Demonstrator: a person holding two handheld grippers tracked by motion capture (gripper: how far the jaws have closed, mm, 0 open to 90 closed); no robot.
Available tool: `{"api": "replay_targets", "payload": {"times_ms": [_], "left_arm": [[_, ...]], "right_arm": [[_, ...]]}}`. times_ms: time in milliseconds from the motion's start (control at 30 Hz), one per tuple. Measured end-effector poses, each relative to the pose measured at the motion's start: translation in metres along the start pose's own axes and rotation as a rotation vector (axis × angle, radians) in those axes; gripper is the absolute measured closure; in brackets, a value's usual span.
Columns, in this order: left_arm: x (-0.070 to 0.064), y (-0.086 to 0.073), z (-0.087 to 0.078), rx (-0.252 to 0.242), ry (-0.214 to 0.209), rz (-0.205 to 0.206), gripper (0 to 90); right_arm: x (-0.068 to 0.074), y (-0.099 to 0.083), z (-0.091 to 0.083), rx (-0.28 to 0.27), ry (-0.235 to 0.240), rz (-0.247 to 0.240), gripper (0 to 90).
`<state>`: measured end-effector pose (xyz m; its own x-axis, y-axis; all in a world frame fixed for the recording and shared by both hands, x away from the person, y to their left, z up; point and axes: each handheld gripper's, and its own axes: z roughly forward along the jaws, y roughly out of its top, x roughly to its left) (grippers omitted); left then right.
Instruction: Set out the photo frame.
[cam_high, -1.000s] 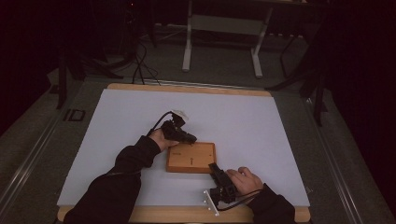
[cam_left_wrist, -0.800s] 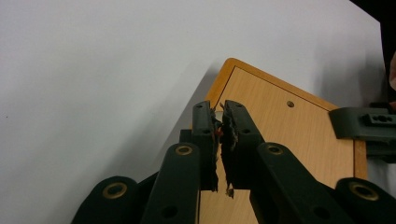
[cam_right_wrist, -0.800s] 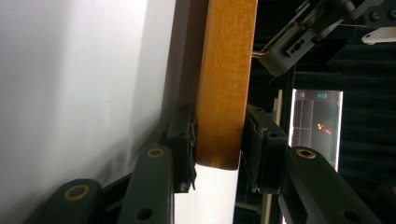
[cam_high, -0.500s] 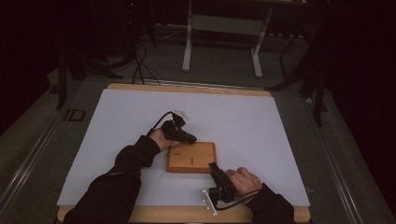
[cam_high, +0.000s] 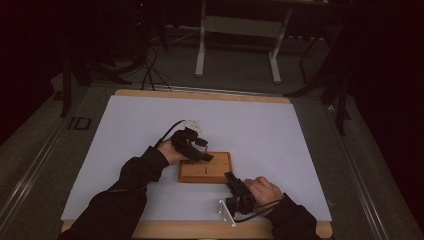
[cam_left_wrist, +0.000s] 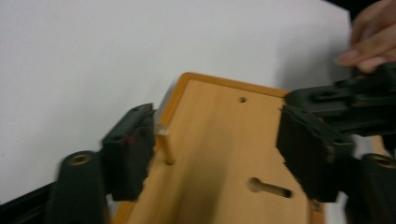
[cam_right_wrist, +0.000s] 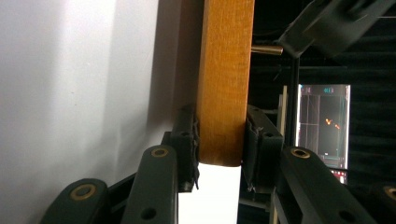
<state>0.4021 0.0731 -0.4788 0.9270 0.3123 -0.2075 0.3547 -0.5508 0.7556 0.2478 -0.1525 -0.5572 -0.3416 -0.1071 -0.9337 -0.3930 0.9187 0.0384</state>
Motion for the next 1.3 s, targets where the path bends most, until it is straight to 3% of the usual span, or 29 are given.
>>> {"api": "replay_targets", "payload": {"times_ms": [33, 67, 167, 333, 533, 1133, 1300], "left_arm": [[0.000, 0.000, 0.000, 0.000, 0.000, 0.000, 23.4], [-0.006, 0.000, -0.005, -0.032, 0.012, 0.019, 23.4], [-0.017, -0.002, -0.011, -0.079, 0.073, 0.063, 14.6], [-0.027, -0.007, -0.026, -0.129, 0.078, 0.081, 14.6], [-0.035, -0.016, -0.043, -0.139, 0.094, 0.100, 14.5], [-0.058, -0.052, -0.074, -0.175, 0.105, 0.085, 13.6], [-0.065, -0.061, -0.078, -0.201, 0.114, 0.074, 13.5]], "right_arm": [[0.000, 0.000, 0.000, 0.000, 0.000, 0.000, 68.9], [-0.001, 0.000, 0.000, -0.004, 0.003, -0.003, 68.9], [-0.006, -0.001, -0.001, -0.006, 0.020, 0.008, 69.1], [-0.014, -0.002, -0.002, -0.012, 0.041, 0.024, 69.6], [-0.021, -0.003, -0.003, -0.020, 0.066, 0.044, 69.9], [-0.054, -0.011, 0.003, -0.049, 0.194, 0.109, 70.3], [-0.067, -0.015, 0.007, -0.062, 0.250, 0.135, 70.3]]}}
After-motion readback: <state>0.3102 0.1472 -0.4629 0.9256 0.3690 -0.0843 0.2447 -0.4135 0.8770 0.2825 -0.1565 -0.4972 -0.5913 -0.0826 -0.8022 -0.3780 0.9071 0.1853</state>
